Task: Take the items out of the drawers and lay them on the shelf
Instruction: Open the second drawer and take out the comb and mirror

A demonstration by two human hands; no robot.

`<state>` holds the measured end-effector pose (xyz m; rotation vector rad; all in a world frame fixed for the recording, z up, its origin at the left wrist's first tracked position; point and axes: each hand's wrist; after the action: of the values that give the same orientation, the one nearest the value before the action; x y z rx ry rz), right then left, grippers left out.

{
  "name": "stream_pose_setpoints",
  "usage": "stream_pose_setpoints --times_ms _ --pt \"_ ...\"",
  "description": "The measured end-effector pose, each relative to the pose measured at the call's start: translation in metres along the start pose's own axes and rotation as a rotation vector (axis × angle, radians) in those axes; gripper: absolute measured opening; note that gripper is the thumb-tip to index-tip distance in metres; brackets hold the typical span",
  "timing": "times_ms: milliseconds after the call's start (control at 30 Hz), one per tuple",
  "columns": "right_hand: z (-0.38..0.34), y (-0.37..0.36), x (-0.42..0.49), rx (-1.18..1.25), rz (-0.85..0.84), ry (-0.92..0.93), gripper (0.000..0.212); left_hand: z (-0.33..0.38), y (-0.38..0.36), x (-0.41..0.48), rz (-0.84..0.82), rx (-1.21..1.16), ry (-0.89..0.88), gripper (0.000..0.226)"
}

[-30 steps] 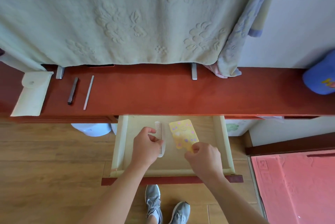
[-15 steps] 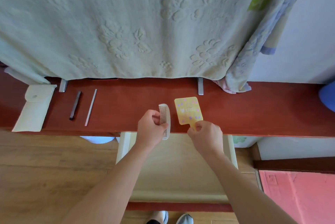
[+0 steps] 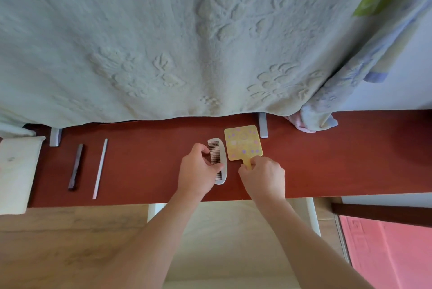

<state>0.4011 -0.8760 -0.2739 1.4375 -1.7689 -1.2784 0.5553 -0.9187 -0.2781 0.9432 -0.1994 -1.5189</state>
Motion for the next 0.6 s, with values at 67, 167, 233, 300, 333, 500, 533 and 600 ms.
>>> stream_pose_setpoints --times_ms 67,167,233,300,333,500,533,600 --pt "-0.001 0.000 0.000 -0.019 0.002 0.005 0.025 0.002 -0.001 0.002 -0.001 0.062 -0.022 0.042" --pt "0.000 -0.002 0.000 -0.018 0.002 -0.003 0.025 0.001 0.000 0.002 -0.001 0.130 -0.046 0.042" --pt "0.000 -0.003 -0.001 -0.010 0.005 -0.010 0.025 0.001 0.000 0.001 -0.004 0.150 -0.057 0.040" --pt "0.001 -0.003 -0.002 0.003 0.015 -0.017 0.024 0.000 0.000 0.001 -0.010 0.160 -0.060 0.038" --pt "0.002 -0.003 -0.002 0.013 0.020 -0.017 0.024 0.000 0.000 0.001 -0.014 0.158 -0.058 0.037" --pt "0.007 -0.002 -0.005 0.073 0.039 -0.014 0.027 -0.003 0.002 0.002 -0.032 0.120 -0.062 0.032" --pt "0.008 -0.002 -0.006 0.087 0.044 -0.010 0.028 -0.003 0.003 0.002 -0.039 0.108 -0.058 0.032" --pt "0.011 -0.002 -0.009 0.113 0.058 0.007 0.028 -0.004 0.005 0.000 -0.052 0.070 -0.043 0.031"
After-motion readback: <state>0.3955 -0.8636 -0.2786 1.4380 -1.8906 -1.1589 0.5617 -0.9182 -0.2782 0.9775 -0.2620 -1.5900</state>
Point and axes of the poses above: each hand's wrist, its own x-axis towards the middle knuckle, its own y-axis out of the back of the hand, z = x × y, and after that the axes turned 9 degrees about y, right-handed
